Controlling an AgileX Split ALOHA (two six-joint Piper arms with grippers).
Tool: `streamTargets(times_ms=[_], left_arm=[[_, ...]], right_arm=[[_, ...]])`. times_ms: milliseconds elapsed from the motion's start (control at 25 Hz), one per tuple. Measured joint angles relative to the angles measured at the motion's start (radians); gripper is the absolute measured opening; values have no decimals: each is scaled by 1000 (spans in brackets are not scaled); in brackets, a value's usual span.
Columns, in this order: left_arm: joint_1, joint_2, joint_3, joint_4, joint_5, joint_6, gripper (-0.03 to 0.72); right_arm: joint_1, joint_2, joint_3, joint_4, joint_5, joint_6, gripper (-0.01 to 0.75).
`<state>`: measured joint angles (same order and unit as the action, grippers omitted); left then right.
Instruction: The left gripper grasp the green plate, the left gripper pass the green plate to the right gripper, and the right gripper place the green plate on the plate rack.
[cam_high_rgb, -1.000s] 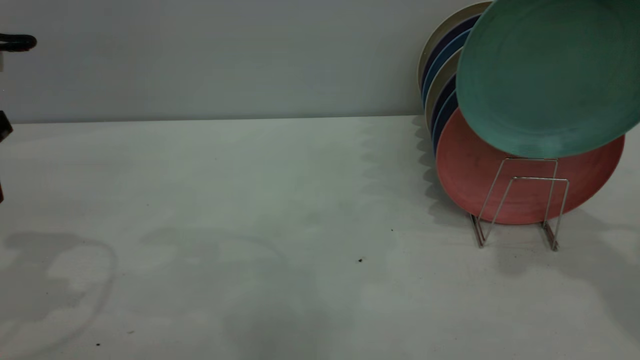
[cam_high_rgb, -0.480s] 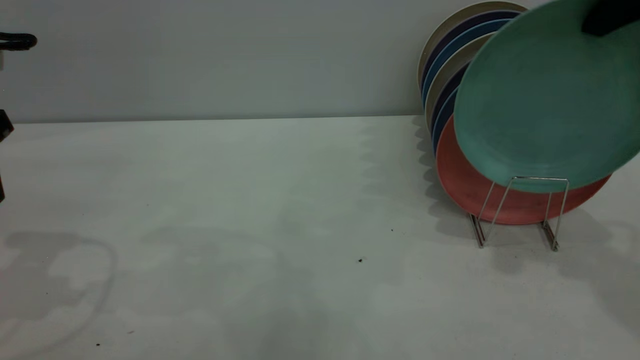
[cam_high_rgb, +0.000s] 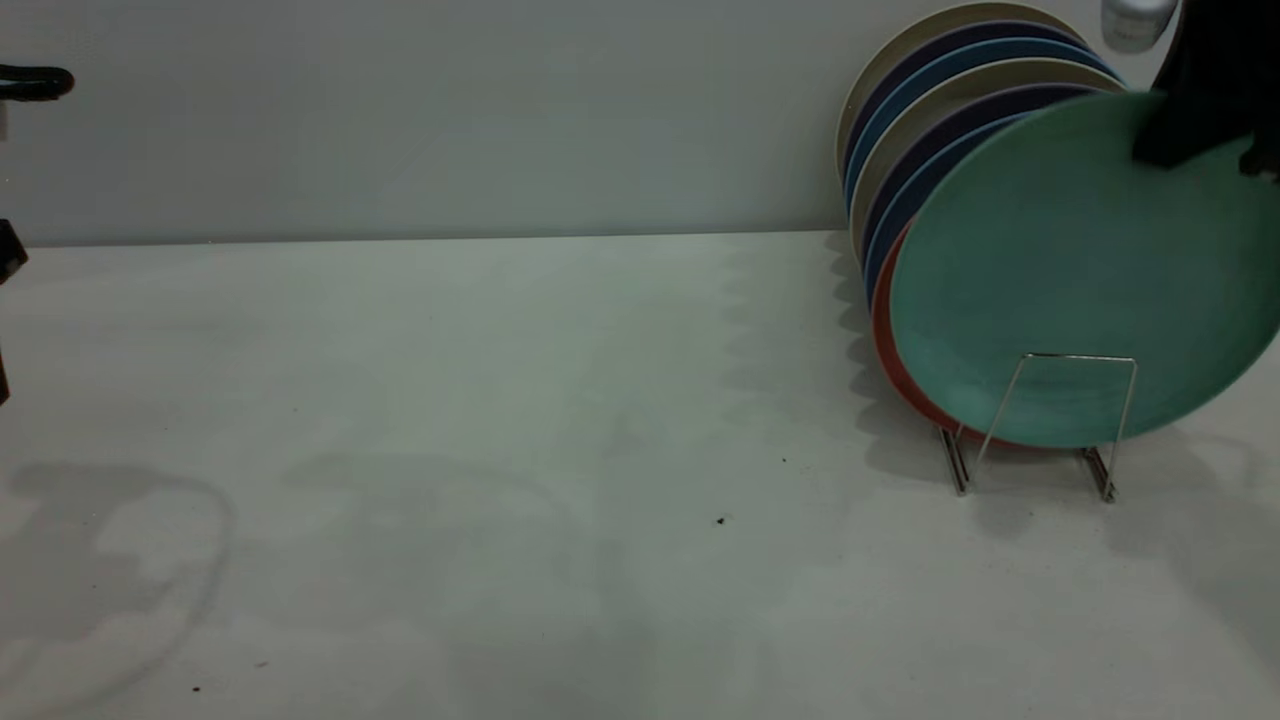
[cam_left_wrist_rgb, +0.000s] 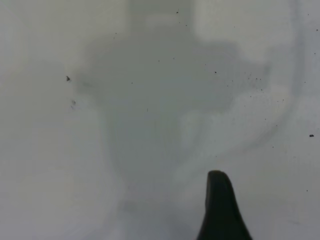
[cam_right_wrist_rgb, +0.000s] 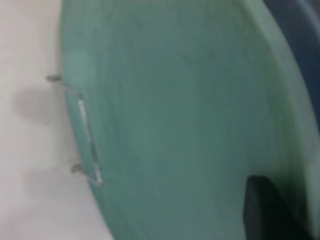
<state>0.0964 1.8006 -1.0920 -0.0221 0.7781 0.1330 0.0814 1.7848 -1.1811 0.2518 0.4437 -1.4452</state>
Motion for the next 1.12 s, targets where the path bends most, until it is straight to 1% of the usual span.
streamTargets(times_ms=[80, 200, 280, 400, 560, 640, 720, 800, 880, 960, 1000, 1120], left_arm=[[0, 0, 0, -1, 0, 0, 510], [0, 0, 0, -1, 0, 0, 510], [0, 0, 0, -1, 0, 0, 510], [0, 0, 0, -1, -3, -8, 510], [0, 0, -3, 8, -4, -17, 510], [0, 0, -3, 17, -4, -22, 510], [0, 0, -3, 22, 6, -32, 510], [0, -8, -3, 22, 24, -39, 510], [0, -29, -3, 43, 55, -47, 510], [0, -72, -3, 66, 85, -65, 510], [0, -100, -3, 72, 100, -72, 510], [0, -210, 0, 77, 136, -92, 510]], right_arm=[[0, 6, 0, 2, 14, 0, 211], [0, 7, 0, 20, 40, 2, 344], [0, 7, 0, 36, 64, 9, 410], [0, 4, 0, 58, 95, 71, 486], [0, -70, 0, 64, 103, 235, 562], [0, -128, 0, 69, 117, 361, 583], [0, -188, 0, 71, 159, 574, 587], [0, -231, 0, 72, 238, 834, 587], [0, -258, 0, 40, 363, 1086, 587], [0, -276, 0, -18, 486, 1222, 587], [0, -283, 0, -56, 548, 1260, 587], [0, -315, 0, -163, 701, 1315, 587]])
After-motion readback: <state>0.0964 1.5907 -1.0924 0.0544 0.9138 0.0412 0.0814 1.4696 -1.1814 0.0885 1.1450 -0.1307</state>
